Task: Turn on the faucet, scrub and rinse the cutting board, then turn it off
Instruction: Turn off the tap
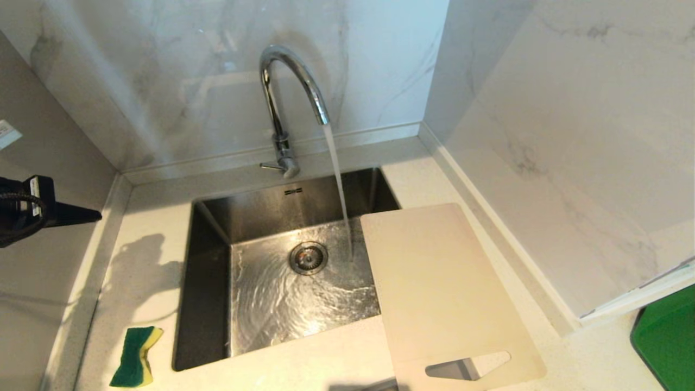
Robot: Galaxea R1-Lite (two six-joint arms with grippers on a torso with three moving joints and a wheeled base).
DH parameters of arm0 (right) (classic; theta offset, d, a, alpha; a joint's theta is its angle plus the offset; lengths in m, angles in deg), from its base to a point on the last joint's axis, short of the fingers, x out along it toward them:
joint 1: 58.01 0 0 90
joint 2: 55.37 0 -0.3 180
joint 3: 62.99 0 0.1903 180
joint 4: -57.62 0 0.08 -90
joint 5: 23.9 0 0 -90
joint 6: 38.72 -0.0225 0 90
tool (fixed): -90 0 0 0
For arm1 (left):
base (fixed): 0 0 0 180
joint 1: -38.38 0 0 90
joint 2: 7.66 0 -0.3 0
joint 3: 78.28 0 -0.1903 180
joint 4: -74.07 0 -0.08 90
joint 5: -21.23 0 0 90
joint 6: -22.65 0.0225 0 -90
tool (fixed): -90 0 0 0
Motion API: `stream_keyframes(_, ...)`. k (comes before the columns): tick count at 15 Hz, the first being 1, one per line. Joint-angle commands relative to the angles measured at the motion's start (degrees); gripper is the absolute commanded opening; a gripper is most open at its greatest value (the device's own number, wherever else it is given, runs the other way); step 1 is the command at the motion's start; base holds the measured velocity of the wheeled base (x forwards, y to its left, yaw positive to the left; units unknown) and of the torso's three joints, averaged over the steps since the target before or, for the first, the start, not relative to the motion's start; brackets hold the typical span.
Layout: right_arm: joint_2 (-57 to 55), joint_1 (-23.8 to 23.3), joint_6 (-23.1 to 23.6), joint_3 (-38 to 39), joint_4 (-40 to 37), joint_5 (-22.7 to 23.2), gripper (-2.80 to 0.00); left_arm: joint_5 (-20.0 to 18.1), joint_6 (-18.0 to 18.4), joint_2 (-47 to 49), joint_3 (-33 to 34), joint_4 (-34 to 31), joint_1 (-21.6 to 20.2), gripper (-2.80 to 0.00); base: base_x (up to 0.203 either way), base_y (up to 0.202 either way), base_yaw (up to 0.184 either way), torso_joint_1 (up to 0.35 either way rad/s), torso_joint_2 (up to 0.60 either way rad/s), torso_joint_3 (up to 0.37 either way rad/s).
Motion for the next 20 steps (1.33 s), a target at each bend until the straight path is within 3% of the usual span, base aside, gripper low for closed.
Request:
stream_keyframes(1, 0.0, 0.0, 0.0, 0.0, 0.0, 0.0, -2.80, -0.7, -2.5, -1.5, -1.9, 0.0, 4.0, -2.80, 0.000, 0.000, 0.000, 0.000, 0.00, 0.000)
stream_keyframes(5, 0.0, 0.0, 0.0, 0.0, 0.0, 0.0, -2.80, -3.5, -8.2, -0.9, -2.7, 0.3, 9.2, -2.80, 0.000, 0.000, 0.000, 0.000, 0.00, 0.000)
stream_keyframes(8, 0.0, 0.0, 0.0, 0.0, 0.0, 0.0, -2.80, -5.1, -9.2, 0.6, -3.5, 1.0, 12.4, -2.80, 0.000, 0.000, 0.000, 0.000, 0.00, 0.000)
stream_keyframes(11, 0.0, 0.0, 0.0, 0.1, 0.0, 0.0, -2.80, -9.4, -10.2, 0.9, -3.5, 3.5, 14.1, -2.80, 0.000, 0.000, 0.000, 0.000, 0.00, 0.000)
stream_keyframes(15, 0.0, 0.0, 0.0, 0.1, 0.0, 0.0, -2.80, -8.3, -10.2, 6.2, -6.2, 7.8, 17.0, -2.80, 0.000, 0.000, 0.000, 0.000, 0.00, 0.000)
stream_keyframes(20, 0.0, 0.0, 0.0, 0.0, 0.0, 0.0, -2.80, -2.6, -11.2, 13.3, -15.4, 9.2, 20.7, -2.80, 0.000, 0.000, 0.000, 0.000, 0.00, 0.000)
